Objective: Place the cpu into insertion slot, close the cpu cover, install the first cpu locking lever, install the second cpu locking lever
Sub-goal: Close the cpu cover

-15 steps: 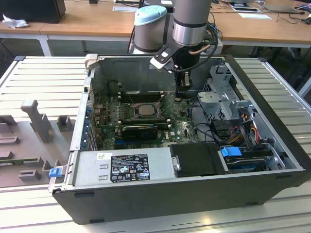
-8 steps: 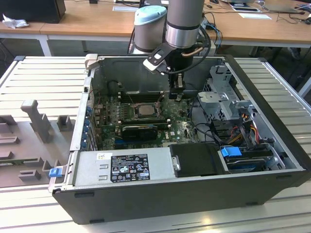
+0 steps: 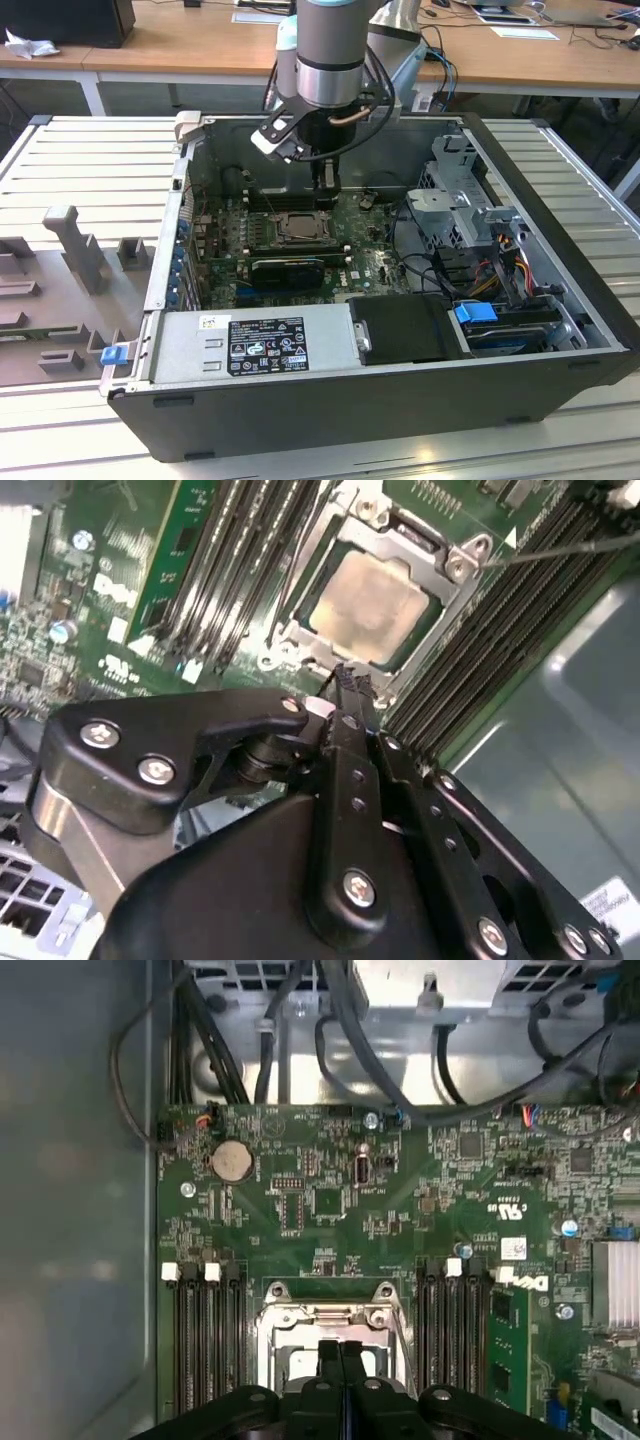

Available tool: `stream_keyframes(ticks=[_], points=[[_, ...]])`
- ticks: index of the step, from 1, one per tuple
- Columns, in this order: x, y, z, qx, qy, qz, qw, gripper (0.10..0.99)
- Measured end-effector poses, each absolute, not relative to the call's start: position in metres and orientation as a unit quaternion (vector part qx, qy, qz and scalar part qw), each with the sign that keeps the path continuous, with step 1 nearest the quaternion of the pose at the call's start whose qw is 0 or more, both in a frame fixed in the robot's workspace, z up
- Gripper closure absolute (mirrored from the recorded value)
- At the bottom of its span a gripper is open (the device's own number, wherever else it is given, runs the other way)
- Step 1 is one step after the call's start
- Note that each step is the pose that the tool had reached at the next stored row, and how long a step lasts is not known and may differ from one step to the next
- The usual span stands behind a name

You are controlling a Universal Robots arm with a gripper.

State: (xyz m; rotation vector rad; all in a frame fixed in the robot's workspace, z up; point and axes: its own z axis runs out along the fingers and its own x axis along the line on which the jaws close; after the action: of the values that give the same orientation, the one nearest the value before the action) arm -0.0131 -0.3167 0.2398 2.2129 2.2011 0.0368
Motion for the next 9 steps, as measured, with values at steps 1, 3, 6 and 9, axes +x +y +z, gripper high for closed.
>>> stream_keyframes(ticks=[1,3,6,9], points=[[-0.015,-0.317,0.238,0.708,0.706,0.012,0.010,0.980],[-0.023,-0.316,0.237,0.708,0.706,0.013,0.009,0.980],[-0.031,-0.316,0.237,0.708,0.706,0.013,0.009,0.980],[-0.037,-0.315,0.237,0.708,0.706,0.013,0.009,0.980]])
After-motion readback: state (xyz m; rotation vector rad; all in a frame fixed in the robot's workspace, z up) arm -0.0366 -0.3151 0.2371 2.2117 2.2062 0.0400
